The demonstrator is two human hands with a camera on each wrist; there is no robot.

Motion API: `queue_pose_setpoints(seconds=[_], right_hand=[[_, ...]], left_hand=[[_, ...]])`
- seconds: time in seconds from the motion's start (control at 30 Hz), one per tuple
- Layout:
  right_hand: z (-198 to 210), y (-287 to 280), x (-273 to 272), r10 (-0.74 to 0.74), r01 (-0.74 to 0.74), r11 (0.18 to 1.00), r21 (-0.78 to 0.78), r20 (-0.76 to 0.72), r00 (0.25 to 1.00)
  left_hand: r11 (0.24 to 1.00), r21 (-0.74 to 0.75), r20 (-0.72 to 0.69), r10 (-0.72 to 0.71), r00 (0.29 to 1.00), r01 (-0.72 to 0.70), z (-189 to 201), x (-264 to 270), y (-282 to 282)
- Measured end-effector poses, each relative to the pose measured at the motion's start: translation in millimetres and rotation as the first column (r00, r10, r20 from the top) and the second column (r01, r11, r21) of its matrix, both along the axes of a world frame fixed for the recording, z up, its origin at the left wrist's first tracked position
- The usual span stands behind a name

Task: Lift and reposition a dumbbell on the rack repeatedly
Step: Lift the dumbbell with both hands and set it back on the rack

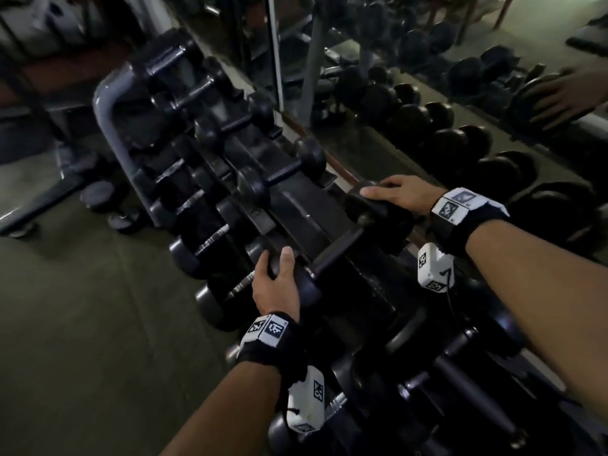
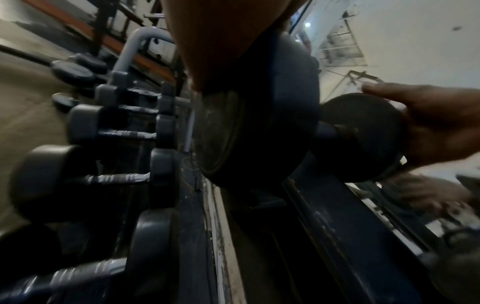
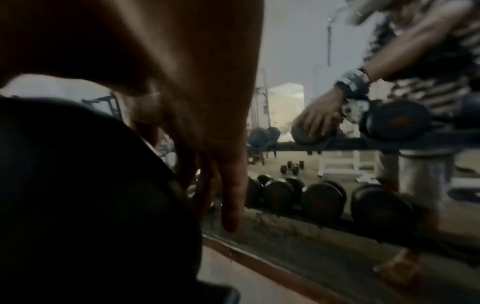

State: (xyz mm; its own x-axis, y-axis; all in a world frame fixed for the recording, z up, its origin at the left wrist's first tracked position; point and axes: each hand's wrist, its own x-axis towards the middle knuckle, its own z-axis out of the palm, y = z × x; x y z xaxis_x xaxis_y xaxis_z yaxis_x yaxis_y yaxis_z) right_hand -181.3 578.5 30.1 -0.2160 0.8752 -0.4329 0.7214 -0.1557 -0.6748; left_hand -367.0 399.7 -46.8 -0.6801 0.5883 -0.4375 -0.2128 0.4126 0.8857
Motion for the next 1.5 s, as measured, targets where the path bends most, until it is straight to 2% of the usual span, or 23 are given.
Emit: queue_pose_setpoints(seconds=[0.07,0.1,0.17,0.23,0.33,0.47,0.67,0.8,0.93,1.03,1.2,1.33,1.4,1.5], right_hand=[[-9.7,-2.6,-1.4,-0.023,-0.006,0.993,-0.116,-0.242,0.97],[-14.0,-4.2,-3.2,-0.056,0.015,0.992,-0.126,-0.332,0.941],[-18.6,-5.5,-4.5,-0.106,0.057,0.99,-0.128,-0.418,0.902],[-21.8,-1.9,-3.6,-0.098,0.038,0.989,-0.143,-0.441,0.892],[-21.7,5.3,-3.3,-0.075,-0.008,0.984,-0.179,-0.452,0.889],[-20.0,9.9,-5.6,-0.042,-0.052,0.978,-0.201,-0.433,0.9],[-17.2,9.0,-9.0,-0.047,-0.046,0.98,-0.193,-0.449,0.892],[-18.3,11.8,-9.1,-0.138,-0.008,0.952,-0.304,-0.455,0.879],[-18.2,2.7,-8.7,-0.29,0.047,0.896,-0.441,-0.504,0.813],[-16.1,1.6,-11.2,-0.273,0.04,0.912,-0.408,-0.533,0.801],[-7.2,2.6,-18.1,-0.243,0.016,0.911,-0.411,-0.506,0.827],[-0.2,-3.2,-13.4,-0.28,0.049,0.898,-0.437,-0.483,0.83],[2.2,-6.8,-11.5,-0.285,0.094,0.923,-0.374,-0.497,0.819],[2.4,-13.5,-10.1,-0.338,0.256,0.94,-0.225,-0.527,0.779]], left_hand=[[1.0,-0.006,0.159,0.01,0.987,-0.009,-9.8,-4.9,1.1],[1.0,0.001,0.223,0.004,0.975,-0.004,-14.4,-7.1,2.6],[1.0,0.009,0.309,-0.008,0.951,0.005,-28.1,-10.7,4.1],[1.0,0.023,0.36,-0.013,0.933,0.005,-38.5,-12.5,5.8],[0.997,0.077,0.411,-0.019,0.911,-0.013,-22.6,-11.0,7.8],[0.989,0.133,0.546,-0.012,0.838,-0.072,-18.0,-8.7,6.9],[0.996,0.084,0.632,-0.021,0.775,-0.041,-24.1,-9.2,8.7],[0.997,0.074,0.643,-0.022,0.766,-0.034,-21.9,-11.2,9.1],[0.993,0.103,0.623,-0.024,0.782,-0.052,-26.6,-14.3,9.8],[0.994,0.109,0.631,-0.049,0.774,-0.025,-30.4,-18.4,12.0],[0.993,0.111,0.68,-0.104,0.726,0.039,-36.0,-28.1,21.8],[0.987,0.16,0.636,-0.114,0.763,0.014,-29.0,-35.6,32.0],[0.979,0.2,0.614,-0.153,0.775,0.035,-16.0,-40.0,39.3],[0.96,0.263,0.538,-0.227,0.812,0.094,10.8,-52.0,52.0]])
